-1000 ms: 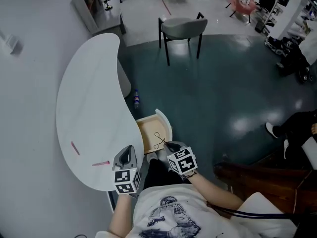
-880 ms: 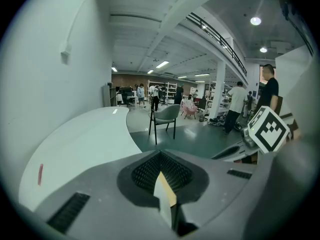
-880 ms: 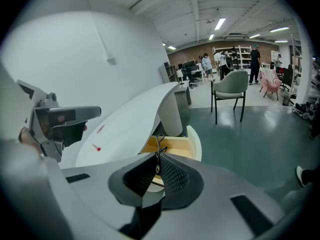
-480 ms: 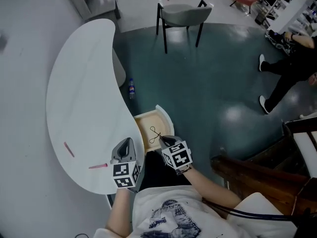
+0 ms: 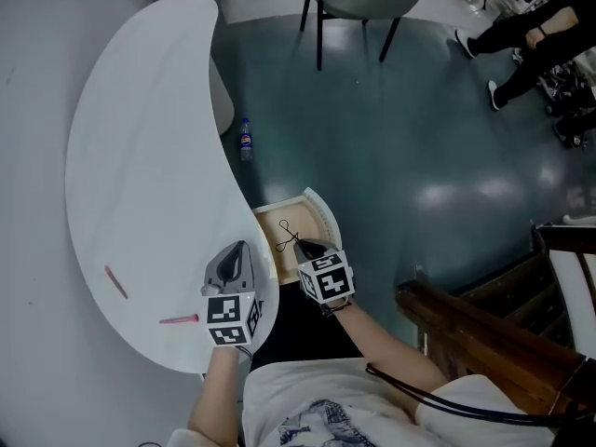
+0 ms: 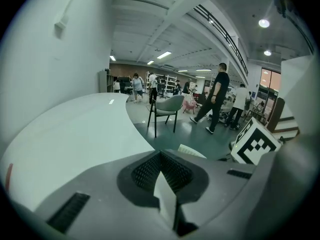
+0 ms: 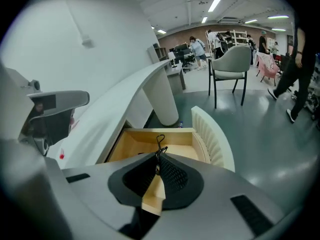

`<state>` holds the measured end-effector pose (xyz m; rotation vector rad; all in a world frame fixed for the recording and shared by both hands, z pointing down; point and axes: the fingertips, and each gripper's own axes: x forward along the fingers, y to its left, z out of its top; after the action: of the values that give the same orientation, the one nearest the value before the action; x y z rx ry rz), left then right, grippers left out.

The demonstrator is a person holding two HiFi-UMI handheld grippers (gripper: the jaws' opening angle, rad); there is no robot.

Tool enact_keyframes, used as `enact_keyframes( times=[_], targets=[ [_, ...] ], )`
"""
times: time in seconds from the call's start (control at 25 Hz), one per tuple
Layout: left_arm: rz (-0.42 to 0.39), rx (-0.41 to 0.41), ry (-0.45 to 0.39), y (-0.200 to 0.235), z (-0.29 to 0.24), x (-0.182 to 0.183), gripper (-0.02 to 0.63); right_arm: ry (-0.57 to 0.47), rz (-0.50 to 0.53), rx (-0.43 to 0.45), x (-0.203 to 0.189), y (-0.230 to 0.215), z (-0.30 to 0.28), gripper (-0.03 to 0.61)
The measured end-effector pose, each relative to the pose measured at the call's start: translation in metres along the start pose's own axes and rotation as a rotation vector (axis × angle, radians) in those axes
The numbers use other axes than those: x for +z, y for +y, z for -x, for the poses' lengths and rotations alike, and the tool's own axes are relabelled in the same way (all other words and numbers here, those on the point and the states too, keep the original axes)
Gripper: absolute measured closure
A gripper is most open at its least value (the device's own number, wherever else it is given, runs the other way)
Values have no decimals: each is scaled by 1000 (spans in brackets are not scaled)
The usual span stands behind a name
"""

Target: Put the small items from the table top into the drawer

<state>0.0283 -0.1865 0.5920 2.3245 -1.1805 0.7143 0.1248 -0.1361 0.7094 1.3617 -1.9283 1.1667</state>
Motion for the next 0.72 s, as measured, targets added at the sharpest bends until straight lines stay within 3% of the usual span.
enact_keyframes(
  times=[0.72],
  targets=[
    [-4, 7, 20, 21, -41, -12, 594, 123, -16, -7, -24, -16, -115, 540]
  ],
)
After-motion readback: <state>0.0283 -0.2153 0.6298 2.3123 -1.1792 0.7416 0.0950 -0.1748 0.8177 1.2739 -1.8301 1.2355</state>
